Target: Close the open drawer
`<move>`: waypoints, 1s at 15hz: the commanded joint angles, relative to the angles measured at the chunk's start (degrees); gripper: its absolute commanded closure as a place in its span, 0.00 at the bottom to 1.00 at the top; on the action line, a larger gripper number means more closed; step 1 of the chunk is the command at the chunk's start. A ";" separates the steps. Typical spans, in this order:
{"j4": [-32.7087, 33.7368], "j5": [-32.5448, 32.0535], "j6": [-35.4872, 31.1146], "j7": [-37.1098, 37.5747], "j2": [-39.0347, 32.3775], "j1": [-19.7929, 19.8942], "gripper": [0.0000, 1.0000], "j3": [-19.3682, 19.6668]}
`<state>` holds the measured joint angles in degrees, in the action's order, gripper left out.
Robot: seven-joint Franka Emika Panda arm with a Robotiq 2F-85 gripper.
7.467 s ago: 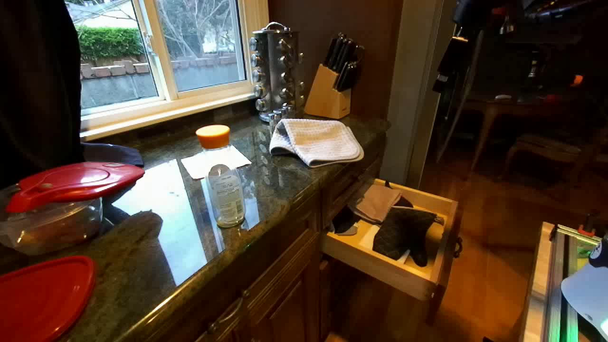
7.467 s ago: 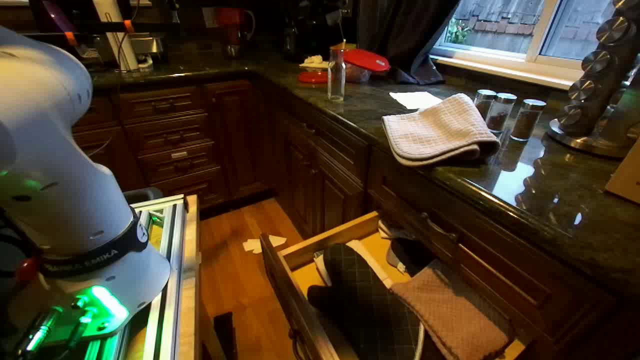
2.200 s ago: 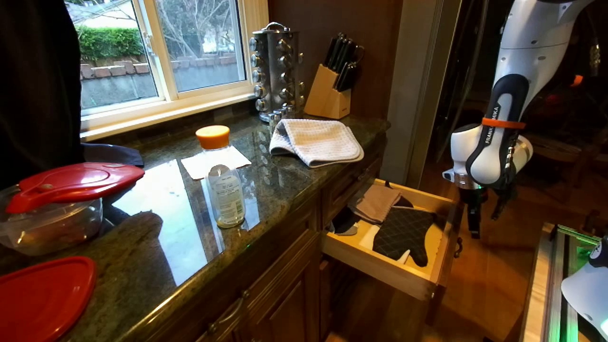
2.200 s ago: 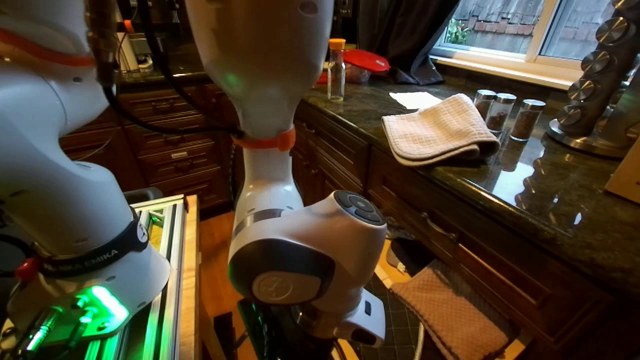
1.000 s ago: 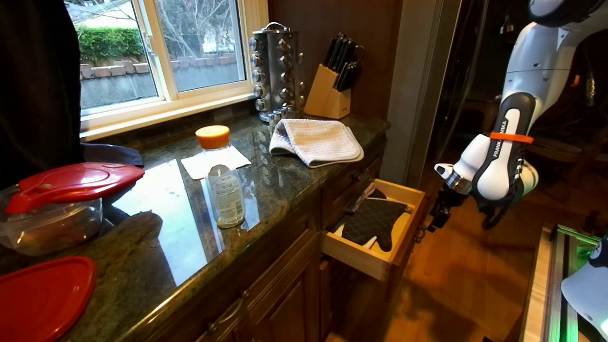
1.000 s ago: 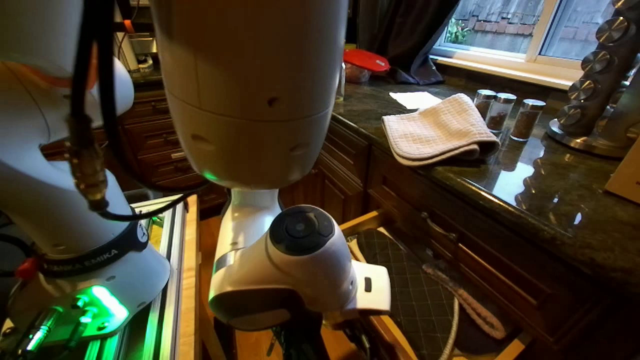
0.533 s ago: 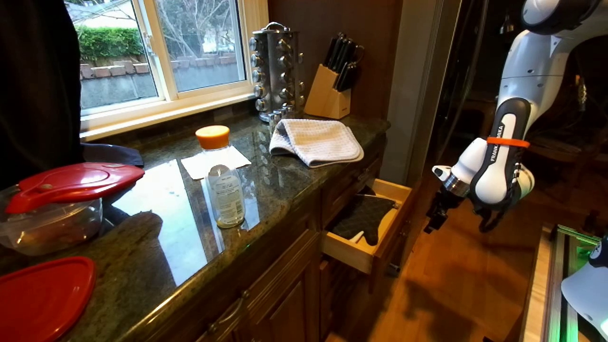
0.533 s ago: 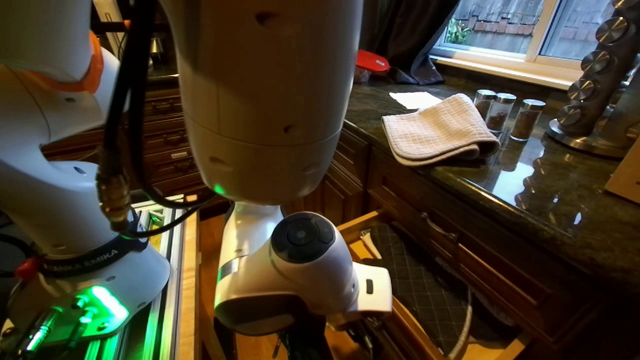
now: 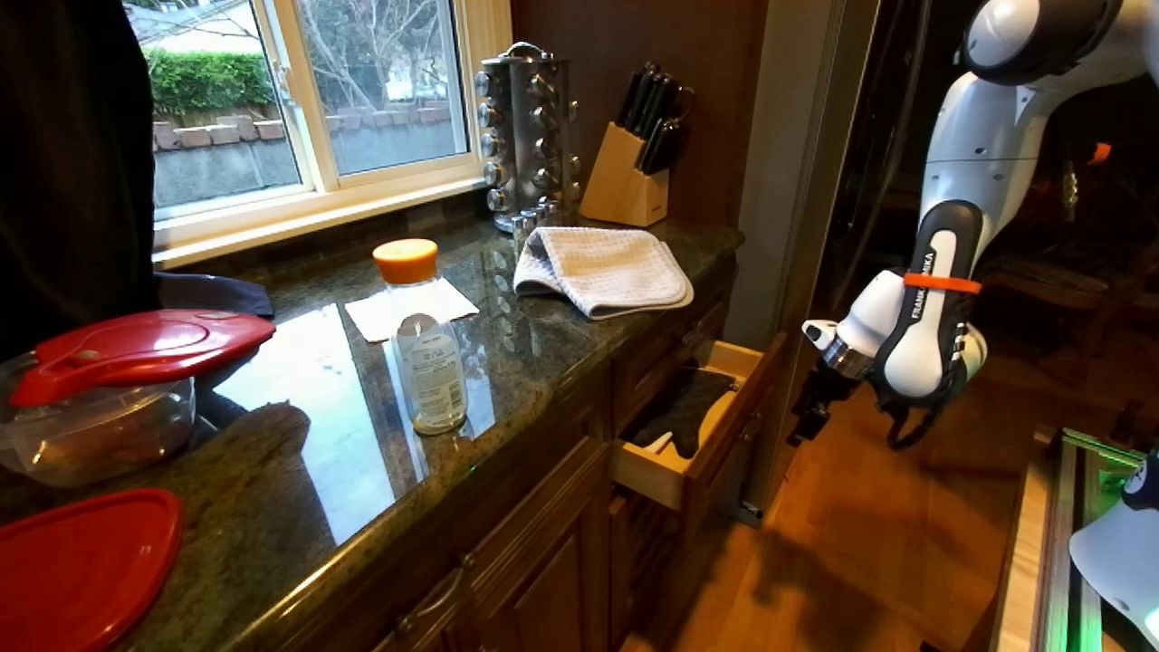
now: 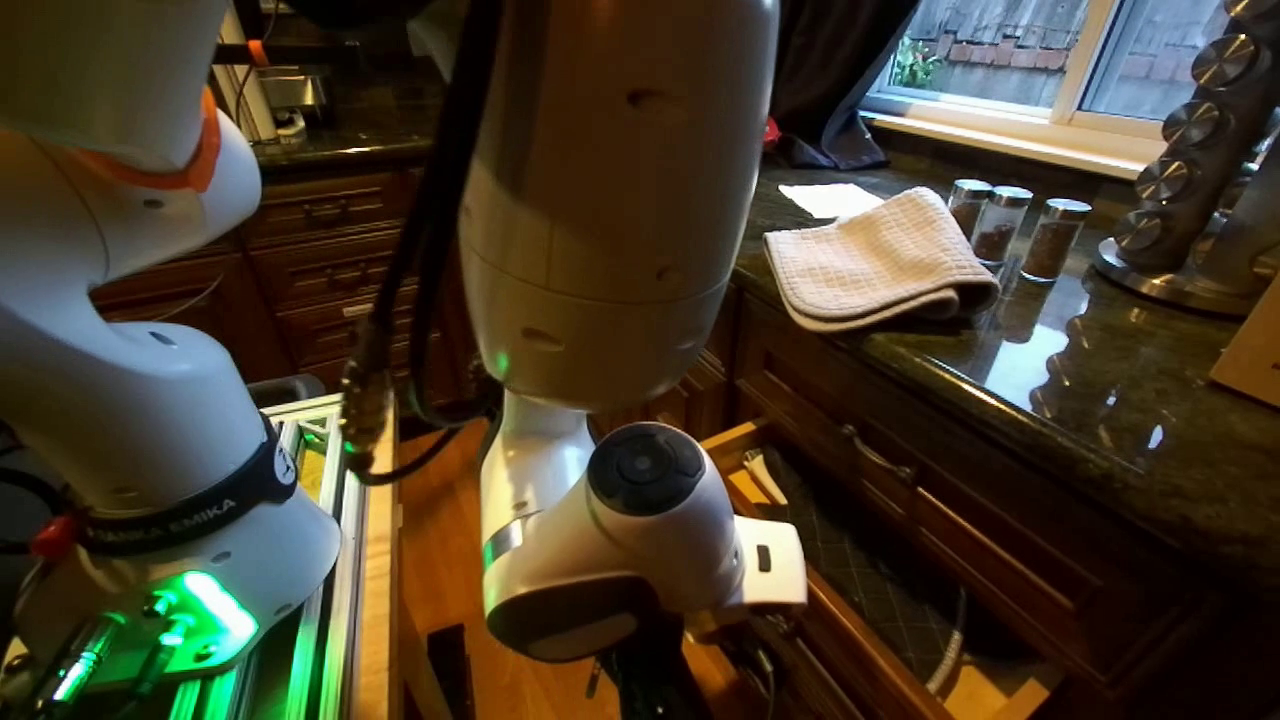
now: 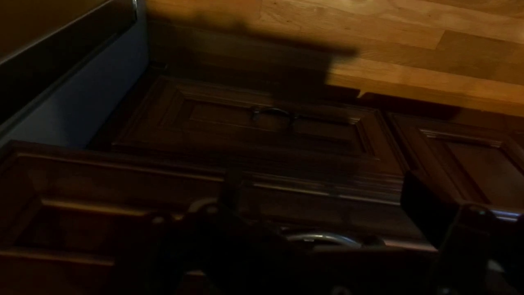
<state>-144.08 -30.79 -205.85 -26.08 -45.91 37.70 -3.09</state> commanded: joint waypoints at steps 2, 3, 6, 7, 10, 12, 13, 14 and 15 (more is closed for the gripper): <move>6.87 -1.81 -5.80 4.50 -7.47 -1.47 0.00 -0.40; 8.09 -1.91 -7.44 5.37 -8.68 -1.80 0.00 -0.49; 11.43 -2.39 -12.05 7.71 -11.87 -3.18 0.00 -0.13; 12.74 -3.04 -13.77 8.36 -13.07 -3.47 0.00 -0.05; 16.19 -4.17 -17.55 10.88 -15.86 -5.04 0.00 0.54; 18.42 -5.30 -19.85 12.44 -17.61 -5.91 0.00 0.83; 19.22 -5.46 -20.35 13.30 -18.13 -6.65 0.00 1.23; 20.14 -5.77 -21.29 13.94 -18.83 -7.26 0.00 1.62; 21.23 -6.50 -21.93 14.83 -19.62 -7.52 0.00 1.74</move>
<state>-126.95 -34.33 -224.69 -15.23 -62.01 31.96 -3.06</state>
